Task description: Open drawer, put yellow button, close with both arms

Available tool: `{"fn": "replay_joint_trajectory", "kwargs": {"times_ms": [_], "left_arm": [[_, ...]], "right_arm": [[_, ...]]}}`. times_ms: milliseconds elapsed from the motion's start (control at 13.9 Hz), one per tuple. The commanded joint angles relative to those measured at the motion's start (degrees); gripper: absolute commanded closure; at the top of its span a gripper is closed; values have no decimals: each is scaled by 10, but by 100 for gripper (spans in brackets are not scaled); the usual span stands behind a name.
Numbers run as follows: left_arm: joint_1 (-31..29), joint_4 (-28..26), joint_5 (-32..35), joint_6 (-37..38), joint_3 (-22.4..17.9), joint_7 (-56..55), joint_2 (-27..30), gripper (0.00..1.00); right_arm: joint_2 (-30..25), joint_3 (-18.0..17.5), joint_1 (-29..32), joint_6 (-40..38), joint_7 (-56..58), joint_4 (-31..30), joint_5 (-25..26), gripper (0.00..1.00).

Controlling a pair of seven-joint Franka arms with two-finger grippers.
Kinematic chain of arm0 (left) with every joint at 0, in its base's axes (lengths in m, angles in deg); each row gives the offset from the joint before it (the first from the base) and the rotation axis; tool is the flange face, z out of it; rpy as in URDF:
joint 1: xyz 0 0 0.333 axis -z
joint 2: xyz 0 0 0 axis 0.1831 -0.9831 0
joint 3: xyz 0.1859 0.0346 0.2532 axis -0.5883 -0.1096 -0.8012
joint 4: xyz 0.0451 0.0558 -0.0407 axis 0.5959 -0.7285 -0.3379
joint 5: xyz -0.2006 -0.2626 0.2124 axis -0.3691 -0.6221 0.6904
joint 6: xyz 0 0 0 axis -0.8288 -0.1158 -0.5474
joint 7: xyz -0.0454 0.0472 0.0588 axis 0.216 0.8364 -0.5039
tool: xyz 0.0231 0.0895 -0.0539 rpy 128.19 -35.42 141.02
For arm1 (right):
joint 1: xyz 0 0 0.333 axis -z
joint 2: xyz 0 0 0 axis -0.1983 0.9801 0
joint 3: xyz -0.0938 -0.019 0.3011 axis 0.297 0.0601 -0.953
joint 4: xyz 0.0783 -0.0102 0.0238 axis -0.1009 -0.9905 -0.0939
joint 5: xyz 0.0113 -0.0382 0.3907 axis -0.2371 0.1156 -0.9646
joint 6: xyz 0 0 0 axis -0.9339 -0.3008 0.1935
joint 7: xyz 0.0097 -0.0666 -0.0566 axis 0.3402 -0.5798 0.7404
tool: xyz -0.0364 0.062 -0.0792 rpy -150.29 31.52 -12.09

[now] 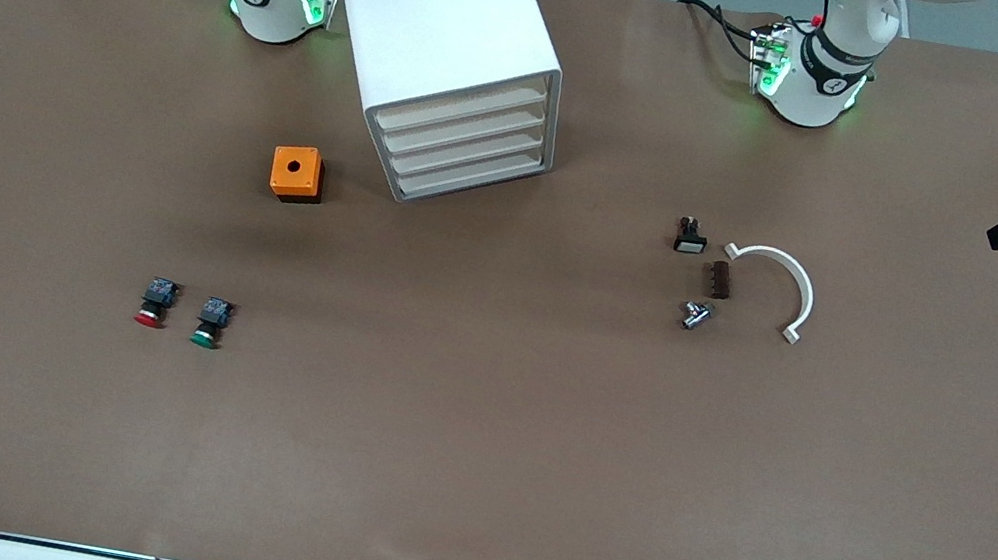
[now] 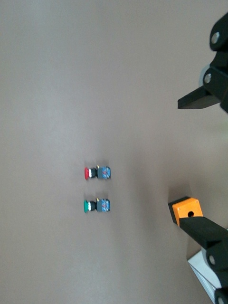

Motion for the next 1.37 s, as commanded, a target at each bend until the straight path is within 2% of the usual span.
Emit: {"fn": "replay_joint_trajectory", "kwargs": {"times_ms": [0,144,289,577,866,1010,1154,1299], "left_arm": [[-5,8,3,6,4,5,0,0],[-5,8,3,6,4,5,-1,0],[-6,8,3,6,4,5,-1,0],[-5,8,3,6,5,5,-1,0],[-5,8,3,5,5,5,-2,0],[-5,8,3,5,5,5,-2,0],[-5,8,3,3,5,5,-2,0],[-5,8,3,3,4,5,-2,0]], "right_arm": [[7,-3,-8,-27,-3,36,23,0],[6,-4,-6,-30,-2,36,17,0],[6,-4,-7,-74,-3,35,14,0],[-11,-3,-6,-73,3,33,-22,0],[-17,-3,-8,-54,33,27,-15,0],[-41,-2,-5,-35,34,-11,-18,0],[-92,-2,-5,-4,33,-77,-19,0],[-112,-2,-8,-2,28,-96,-19,0]]}}
